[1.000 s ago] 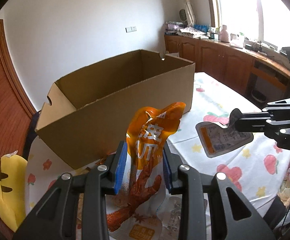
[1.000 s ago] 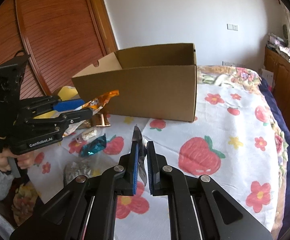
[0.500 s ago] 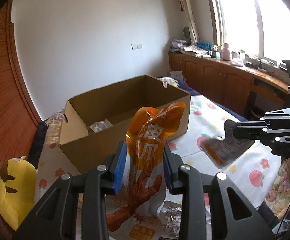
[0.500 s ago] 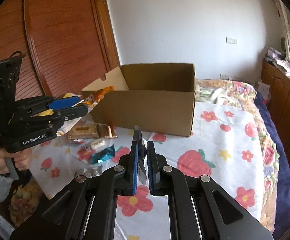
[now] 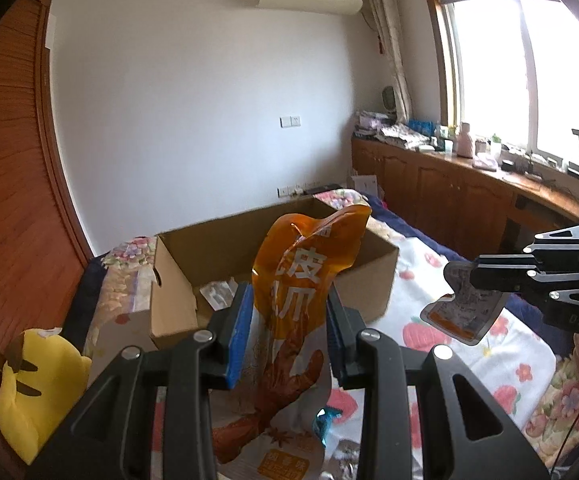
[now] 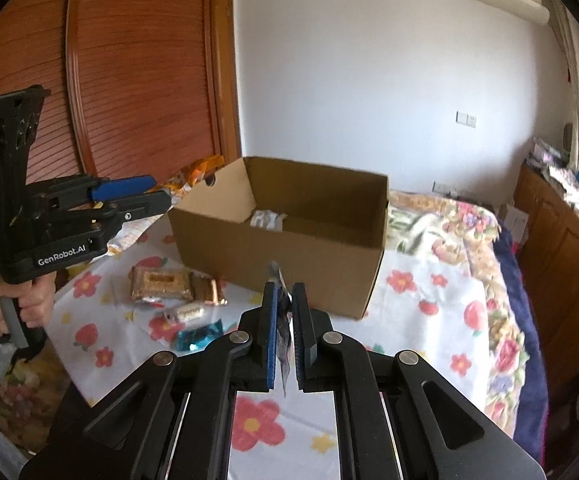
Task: Organize snacks
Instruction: 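Carry the orange bag and silver sachet over the cardboard box with both grippers, then open both grippers to release the orange bag and silver sachet into the box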
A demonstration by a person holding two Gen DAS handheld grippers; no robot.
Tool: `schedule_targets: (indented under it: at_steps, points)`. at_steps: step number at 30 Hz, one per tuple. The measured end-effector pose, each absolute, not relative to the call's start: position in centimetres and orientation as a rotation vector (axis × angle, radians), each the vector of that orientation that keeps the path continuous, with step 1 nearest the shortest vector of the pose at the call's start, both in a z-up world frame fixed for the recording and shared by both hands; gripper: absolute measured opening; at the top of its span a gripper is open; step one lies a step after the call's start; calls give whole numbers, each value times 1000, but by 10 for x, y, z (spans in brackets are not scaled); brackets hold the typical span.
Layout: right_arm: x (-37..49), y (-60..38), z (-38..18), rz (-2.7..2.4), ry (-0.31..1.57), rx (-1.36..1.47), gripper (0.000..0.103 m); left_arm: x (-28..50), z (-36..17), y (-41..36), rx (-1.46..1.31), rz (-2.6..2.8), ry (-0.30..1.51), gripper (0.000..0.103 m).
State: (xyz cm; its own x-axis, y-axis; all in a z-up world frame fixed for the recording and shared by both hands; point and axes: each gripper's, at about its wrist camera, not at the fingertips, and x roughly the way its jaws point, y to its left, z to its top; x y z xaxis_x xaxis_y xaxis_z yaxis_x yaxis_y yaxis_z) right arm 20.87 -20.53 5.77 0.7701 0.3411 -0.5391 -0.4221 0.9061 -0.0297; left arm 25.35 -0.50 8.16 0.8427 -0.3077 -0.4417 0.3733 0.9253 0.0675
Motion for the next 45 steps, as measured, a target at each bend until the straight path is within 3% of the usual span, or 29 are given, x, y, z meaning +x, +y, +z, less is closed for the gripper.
schedule_targets:
  at_steps: [19,45]
  points:
    - [284,-169,104,461,453,-247,4,339,89,11,112,-300,398,33]
    - [385,-165,41,380,551,-258,4,427,40,0,93,-307,451,35]
